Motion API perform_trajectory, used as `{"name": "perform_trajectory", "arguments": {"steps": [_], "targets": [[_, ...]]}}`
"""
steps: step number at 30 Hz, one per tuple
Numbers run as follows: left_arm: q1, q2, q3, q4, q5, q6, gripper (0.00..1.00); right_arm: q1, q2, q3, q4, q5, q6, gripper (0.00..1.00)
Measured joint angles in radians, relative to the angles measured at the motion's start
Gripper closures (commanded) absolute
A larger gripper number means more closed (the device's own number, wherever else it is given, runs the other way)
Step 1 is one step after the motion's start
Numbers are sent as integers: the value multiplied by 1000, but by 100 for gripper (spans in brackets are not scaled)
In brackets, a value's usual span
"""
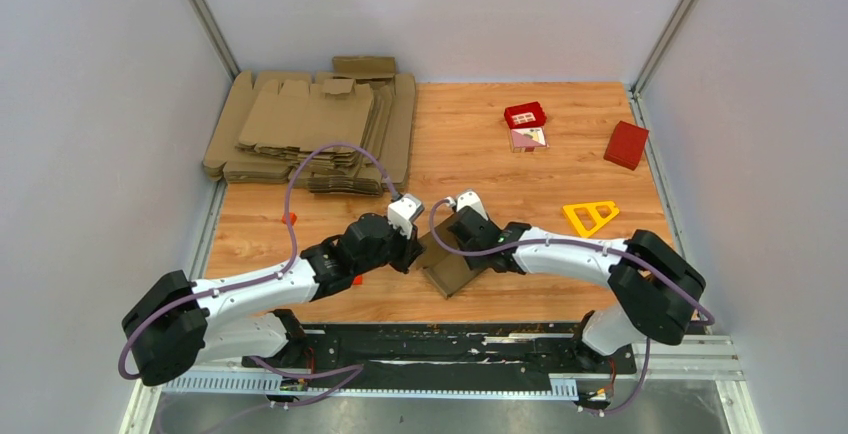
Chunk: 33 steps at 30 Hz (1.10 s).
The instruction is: Fold the paper box
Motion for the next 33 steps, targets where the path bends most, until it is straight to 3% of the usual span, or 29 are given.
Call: {"name": "perform_trajectory", "arguments": {"steps": [9,11,15,17,19,22,24,30,33], "targets": [[0,0,8,-11,7,7,89,-11,46,31,3,14,-14,68],[0,0,10,-13,9,8,89,-11,65,38,7,21,-18,75],[0,3,13,-18,9,11,88,-11,103,64,16,37,-28,99],[2,6,13,-21,2,14,86,-8,119,82,15,44,-28,100],[5,6,13,-28,-6,16,75,-6,124,86,14,52,-27,99],[4,6,20,-45,-13,19,54,-5,123,86,8,60,-15,86],[3,6,31,-64,-19,14,48,-6,116,84,0,63,6,75],[3,6,36,-102,-62,-14,45,-8,31,53,-27,43,74,51],[3,4,35,-108,-84,-22,46,-11,-48,19,-16,2,79,29]]}}
